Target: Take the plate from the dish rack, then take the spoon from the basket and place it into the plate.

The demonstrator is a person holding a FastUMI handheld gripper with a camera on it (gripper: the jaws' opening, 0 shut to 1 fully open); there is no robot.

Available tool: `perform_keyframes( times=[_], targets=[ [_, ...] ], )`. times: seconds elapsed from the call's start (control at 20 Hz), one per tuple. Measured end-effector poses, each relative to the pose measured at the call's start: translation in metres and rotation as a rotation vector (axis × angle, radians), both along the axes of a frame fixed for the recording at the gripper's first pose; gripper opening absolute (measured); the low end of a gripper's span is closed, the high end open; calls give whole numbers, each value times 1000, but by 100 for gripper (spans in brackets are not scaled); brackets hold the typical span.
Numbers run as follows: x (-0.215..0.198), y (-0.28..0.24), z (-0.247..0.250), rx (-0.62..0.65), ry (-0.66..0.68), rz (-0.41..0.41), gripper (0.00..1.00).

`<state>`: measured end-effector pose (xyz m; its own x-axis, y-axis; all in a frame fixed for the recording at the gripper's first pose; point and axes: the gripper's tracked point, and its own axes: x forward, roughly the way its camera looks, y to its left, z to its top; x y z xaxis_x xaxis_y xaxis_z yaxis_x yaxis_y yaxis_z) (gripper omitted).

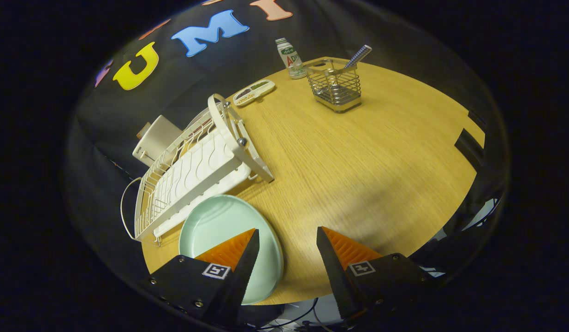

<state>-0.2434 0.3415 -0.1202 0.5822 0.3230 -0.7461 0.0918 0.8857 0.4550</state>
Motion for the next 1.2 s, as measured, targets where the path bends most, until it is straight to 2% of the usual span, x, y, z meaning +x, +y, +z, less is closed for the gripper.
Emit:
perform_keyframes(
  times=[0.15, 0.3, 0.45, 0.6, 0.9, 0.95, 1.0, 1.05, 1.2],
  targets=[
    [34, -35, 24, -23, -78, -100, 78],
    [79, -70, 53, 10, -169, -233, 77],
    [121, -107, 63, 13, -216, -358, 77],
    [157, -133, 65, 30, -236, -441, 78],
    [202, -165, 52, 32, -256, -498, 77],
    [209, -166, 54, 50, -266, -497, 74],
    [213, -166, 53, 53, -269, -498, 64],
    [217, -167, 49, 42, -262, -494, 58],
    [228, -170, 46, 34, -268, -481, 58]
  ],
)
